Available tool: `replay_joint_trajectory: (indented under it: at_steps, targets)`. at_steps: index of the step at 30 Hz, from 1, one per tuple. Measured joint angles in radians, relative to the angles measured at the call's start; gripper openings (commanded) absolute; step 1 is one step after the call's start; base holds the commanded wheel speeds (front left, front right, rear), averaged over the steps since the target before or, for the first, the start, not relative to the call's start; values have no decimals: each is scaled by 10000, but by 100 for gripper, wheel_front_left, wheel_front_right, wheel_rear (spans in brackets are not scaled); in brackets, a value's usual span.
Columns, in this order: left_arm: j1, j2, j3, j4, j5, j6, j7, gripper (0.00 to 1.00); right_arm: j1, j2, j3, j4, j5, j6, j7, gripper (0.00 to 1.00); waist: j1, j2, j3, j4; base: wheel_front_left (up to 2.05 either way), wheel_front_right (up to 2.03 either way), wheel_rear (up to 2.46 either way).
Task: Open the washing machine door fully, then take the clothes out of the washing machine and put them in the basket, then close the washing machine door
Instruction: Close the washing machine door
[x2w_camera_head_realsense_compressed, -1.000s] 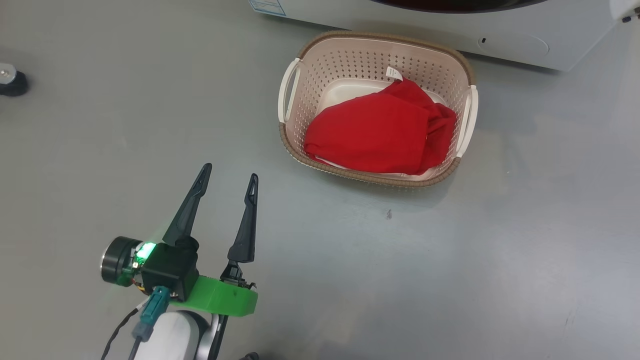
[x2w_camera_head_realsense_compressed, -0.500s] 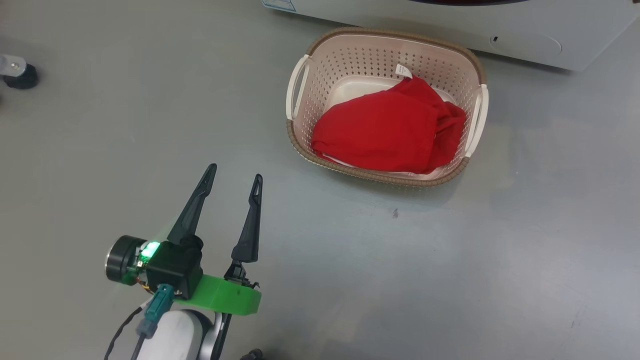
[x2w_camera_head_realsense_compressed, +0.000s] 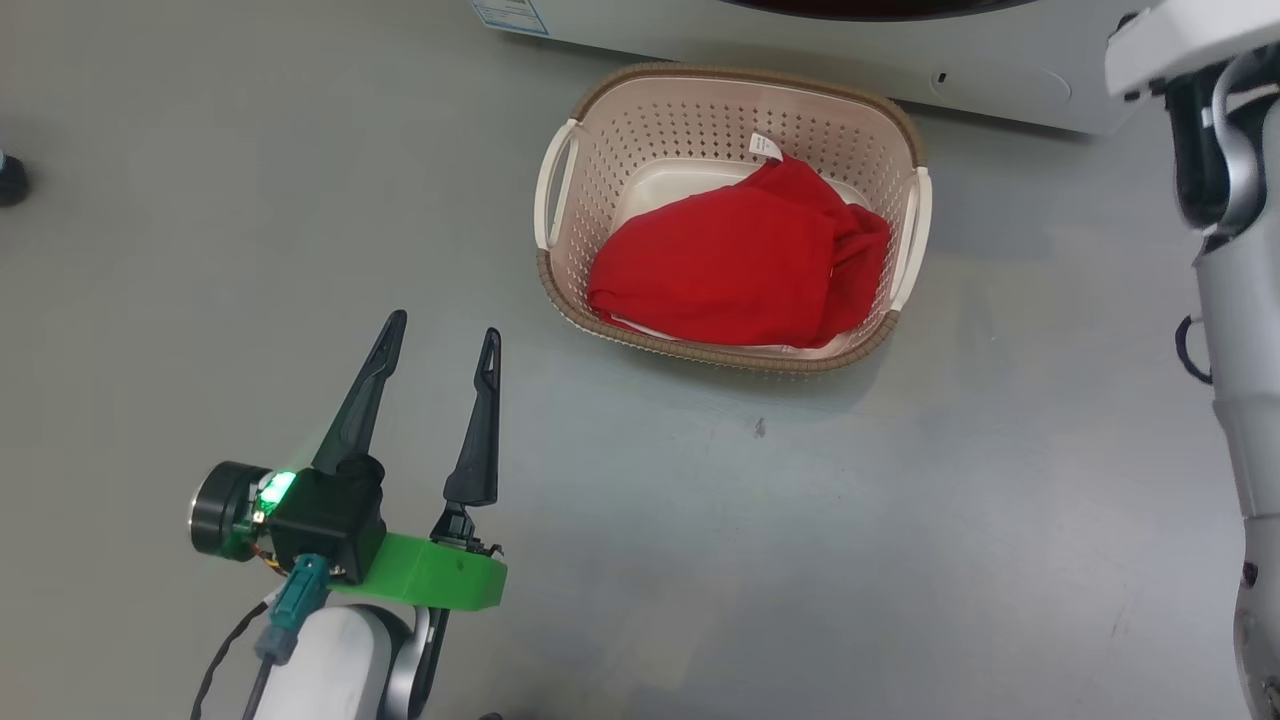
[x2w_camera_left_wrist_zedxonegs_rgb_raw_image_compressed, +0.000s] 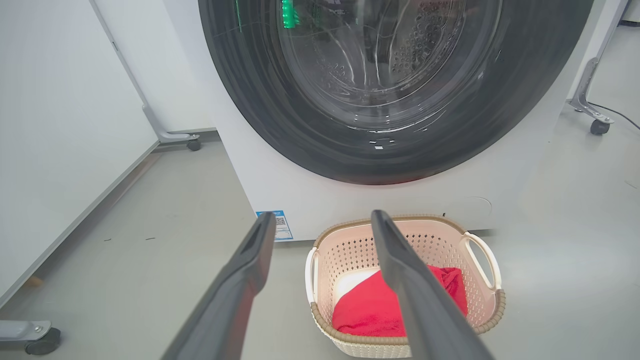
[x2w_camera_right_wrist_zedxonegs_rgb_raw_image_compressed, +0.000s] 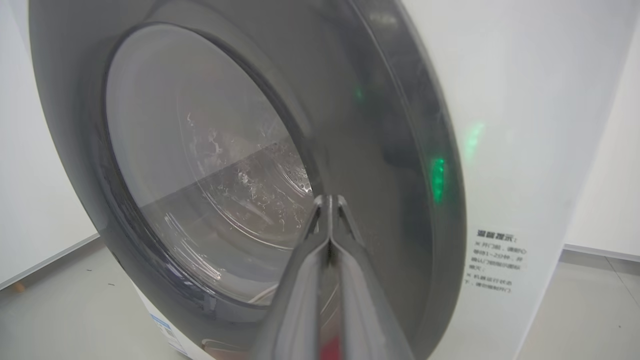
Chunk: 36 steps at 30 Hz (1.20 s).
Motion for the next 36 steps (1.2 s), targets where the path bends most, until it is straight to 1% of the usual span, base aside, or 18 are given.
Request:
replay_joint_trajectory:
  at_steps: [2, 10, 11, 12, 13, 14, 21, 26, 29, 32, 36]
  targets:
    - [-40, 0, 4, 0, 4, 2, -25, 100, 441, 21, 21, -17, 6, 54, -234, 0, 0, 0, -23, -104, 0, 0, 0]
    - [-86, -2, 213, 33, 6, 4, -27, 100, 2405, 408, 128, -228, 90, 52, -748, 0, 0, 0, -284, -509, 0, 0, 0]
    - [-86, 0, 242, 46, 6, 4, -27, 100, 2650, 454, 174, -251, 88, 52, -761, 2, 0, 0, -337, -558, 0, 0, 0]
    - [-85, 0, 261, 67, 6, 6, -27, 100, 2893, 512, 203, -276, 88, 50, -763, 29, 0, 0, -395, -612, 0, 0, 0]
    - [-84, 0, 268, 100, 6, 6, -27, 100, 3122, 575, 221, -307, 88, 46, -765, 49, -1, 0, -454, -663, 0, 0, 0]
    - [-83, 4, 272, 119, 6, 10, -27, 100, 3339, 642, 245, -341, 88, 29, -792, 100, 0, 0, -517, -715, 0, 0, 0]
    - [-44, 79, 314, 313, 8, 12, -27, 100, 4600, 1101, 238, -756, 167, -278, -880, 100, 0, 0, -974, -1097, 0, 0, 0]
    - [186, 203, 433, 441, 8, 12, -27, 100, 5439, 1333, 274, -1087, 167, -395, -894, 100, 0, 0, -1332, -1396, 0, 0, 0]
    - [418, 295, 474, 535, 8, 13, -27, 100, 5925, 1436, 295, -1337, 167, -504, -895, 100, 0, 0, -1574, -1589, 0, 0, 0]
    - [676, 385, 500, 604, 8, 17, -27, 100, 6422, 1532, 268, -1678, 194, -706, -895, 100, 0, 0, -1827, -1795, 0, 0, 0]
    - [961, 443, 500, 669, 8, 48, -27, 100, 7030, 1626, 270, -2098, 255, -832, -920, 100, -1, 0, -2179, -2073, 0, 0, 0]
